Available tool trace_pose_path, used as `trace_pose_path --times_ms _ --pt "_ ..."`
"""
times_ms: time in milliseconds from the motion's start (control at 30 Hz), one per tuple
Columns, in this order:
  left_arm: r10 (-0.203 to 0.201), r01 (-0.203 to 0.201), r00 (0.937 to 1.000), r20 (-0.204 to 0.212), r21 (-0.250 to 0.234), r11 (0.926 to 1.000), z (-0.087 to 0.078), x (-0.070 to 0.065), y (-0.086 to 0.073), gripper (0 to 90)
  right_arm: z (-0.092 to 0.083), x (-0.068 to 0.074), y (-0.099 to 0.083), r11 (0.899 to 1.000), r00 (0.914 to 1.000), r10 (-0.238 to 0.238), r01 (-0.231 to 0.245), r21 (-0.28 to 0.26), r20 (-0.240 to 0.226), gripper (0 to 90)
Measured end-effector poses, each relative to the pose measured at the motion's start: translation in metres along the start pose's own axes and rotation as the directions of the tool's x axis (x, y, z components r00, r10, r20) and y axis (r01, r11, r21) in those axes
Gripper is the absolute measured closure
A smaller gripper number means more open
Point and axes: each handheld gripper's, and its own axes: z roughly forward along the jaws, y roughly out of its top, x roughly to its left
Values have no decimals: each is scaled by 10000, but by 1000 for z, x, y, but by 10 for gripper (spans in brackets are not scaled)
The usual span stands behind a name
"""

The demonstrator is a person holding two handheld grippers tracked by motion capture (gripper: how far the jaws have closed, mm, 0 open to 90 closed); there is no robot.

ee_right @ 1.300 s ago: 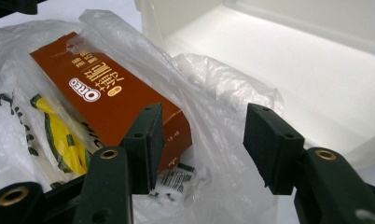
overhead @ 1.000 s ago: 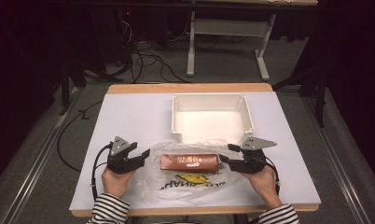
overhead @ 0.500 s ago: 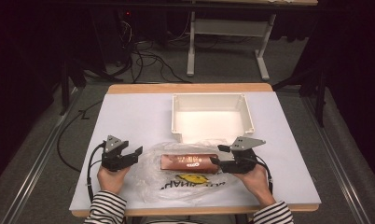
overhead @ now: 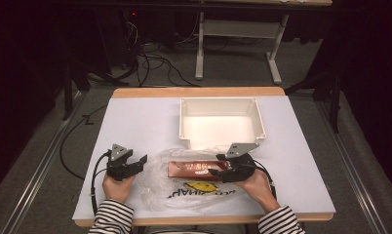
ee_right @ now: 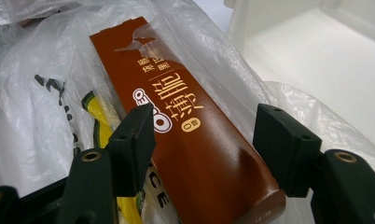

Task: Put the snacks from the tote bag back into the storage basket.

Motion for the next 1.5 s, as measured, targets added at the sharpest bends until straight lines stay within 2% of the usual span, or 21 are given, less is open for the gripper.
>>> trace_pose_path --times_ms 333,467,600,733,1000,1500 --pt "-25 25 10000 -24 149 9999 2 0 -1 345 11 -5 -2 9993 9997 100 -92 359 -226 333" --pt "-176 175 9998 41 214 9996 2 2 -1 342 12 -5 -3 9995 9994 105 -96 286 -318 324" --pt "-200 199 9998 59 228 9995 2 2 -1 336 13 -7 -5 9994 9980 159 -140 314 -607 313" --pt "-235 234 9997 60 212 9995 3 2 -1 332 12 -7 -5 9993 9976 178 -156 336 -672 312" --pt "-184 184 9998 27 218 9996 2 2 -1 329 9 -2 -8 9995 9977 33 -10 326 -683 301" --pt "-258 258 9997 -28 232 9994 3 2 -1 330 18 8 -12 9943 9968 -526 578 900 -595 248"
